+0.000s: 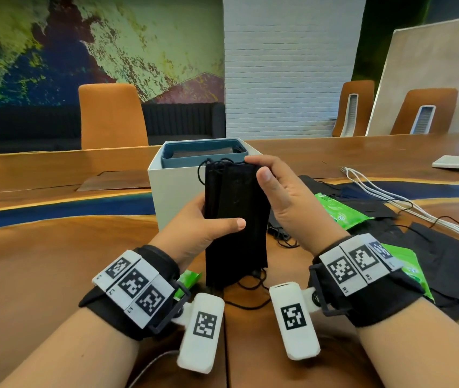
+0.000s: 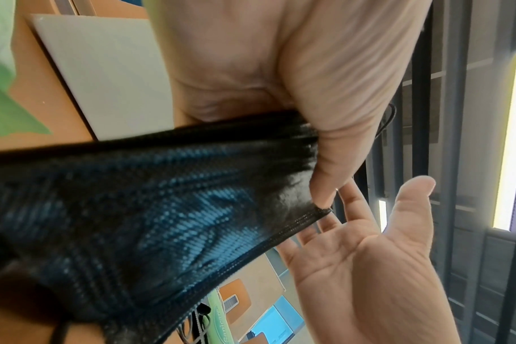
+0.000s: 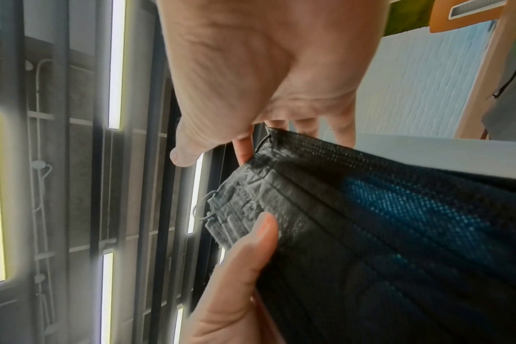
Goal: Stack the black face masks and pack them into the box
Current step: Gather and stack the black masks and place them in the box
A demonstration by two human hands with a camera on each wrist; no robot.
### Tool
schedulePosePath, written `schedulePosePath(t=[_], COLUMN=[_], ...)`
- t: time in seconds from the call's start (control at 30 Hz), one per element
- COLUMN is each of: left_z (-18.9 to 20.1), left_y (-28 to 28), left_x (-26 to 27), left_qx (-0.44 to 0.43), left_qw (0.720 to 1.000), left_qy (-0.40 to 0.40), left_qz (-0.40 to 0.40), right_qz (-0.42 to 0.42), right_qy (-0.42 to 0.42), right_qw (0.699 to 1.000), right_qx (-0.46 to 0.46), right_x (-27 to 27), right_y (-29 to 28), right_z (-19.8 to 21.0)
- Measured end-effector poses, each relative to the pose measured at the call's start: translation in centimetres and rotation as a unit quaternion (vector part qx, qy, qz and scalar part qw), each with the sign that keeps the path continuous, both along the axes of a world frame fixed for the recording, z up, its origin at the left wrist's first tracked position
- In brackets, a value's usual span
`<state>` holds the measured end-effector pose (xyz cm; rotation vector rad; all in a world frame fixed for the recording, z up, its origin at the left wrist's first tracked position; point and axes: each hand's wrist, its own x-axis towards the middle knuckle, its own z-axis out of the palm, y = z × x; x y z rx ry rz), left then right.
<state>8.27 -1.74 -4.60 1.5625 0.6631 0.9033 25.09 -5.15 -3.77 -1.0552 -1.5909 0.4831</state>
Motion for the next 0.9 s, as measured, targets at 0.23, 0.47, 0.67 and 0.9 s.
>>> schedulePosePath(t=[0.23,0.47,0.67,0.9], left_z=[0.2,0.9,0.9,1.0], left_y=[0.1,-0.4,0.0,1.5], left_x=[0.0,0.5,-0.1,-0.8], left_qx=[0.006,0.065,0.057,-0.066], left_qw=[0.999,0.995,0.993,0.983], left_qy=[0.037,0.065,0.06,-0.109], left_qz=[0.021,0.027,0.079,0.131], right_qz=[0.028,0.042,0.004,0.059], right_qy=[0.061,0.024,0.062,-0.022], right_qw=[0.997,0.999,0.998,0.979], right_qx=[-0.035,-0.006,-0.026,-0.195], right_x=[-0.8,-2.2,-1.1,-0.1], right_y=[0.2,-0.7,0.0,0.7], right_z=[-0.3,0.7,0.2,-1.0])
